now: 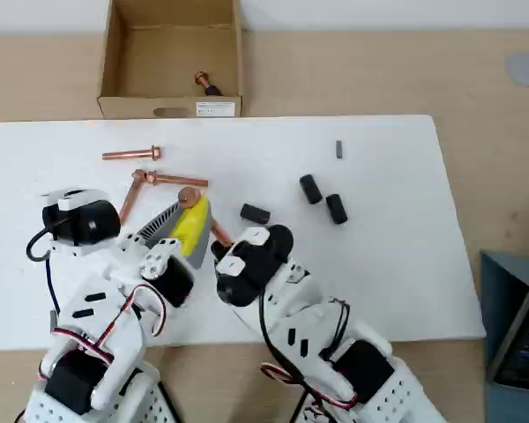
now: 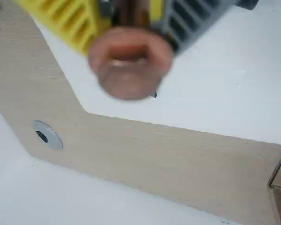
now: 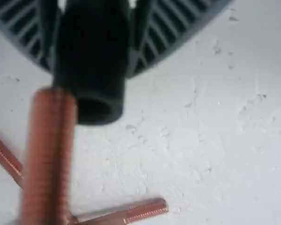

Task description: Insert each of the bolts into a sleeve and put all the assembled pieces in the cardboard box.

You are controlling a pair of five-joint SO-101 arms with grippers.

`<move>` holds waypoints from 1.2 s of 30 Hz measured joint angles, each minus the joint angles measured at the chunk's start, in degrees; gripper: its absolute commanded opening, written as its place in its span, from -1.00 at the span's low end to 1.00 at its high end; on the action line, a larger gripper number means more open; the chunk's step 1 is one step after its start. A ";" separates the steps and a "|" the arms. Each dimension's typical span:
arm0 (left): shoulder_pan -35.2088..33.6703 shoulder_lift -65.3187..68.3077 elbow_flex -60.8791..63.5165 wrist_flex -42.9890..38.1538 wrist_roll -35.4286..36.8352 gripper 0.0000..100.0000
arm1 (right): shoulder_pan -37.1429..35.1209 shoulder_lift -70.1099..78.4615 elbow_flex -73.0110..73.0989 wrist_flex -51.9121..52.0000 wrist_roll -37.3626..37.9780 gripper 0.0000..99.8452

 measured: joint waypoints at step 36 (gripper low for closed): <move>3.78 0.35 -2.29 9.67 -0.53 -1.00 | -0.18 -0.09 -0.09 -2.02 0.00 -0.98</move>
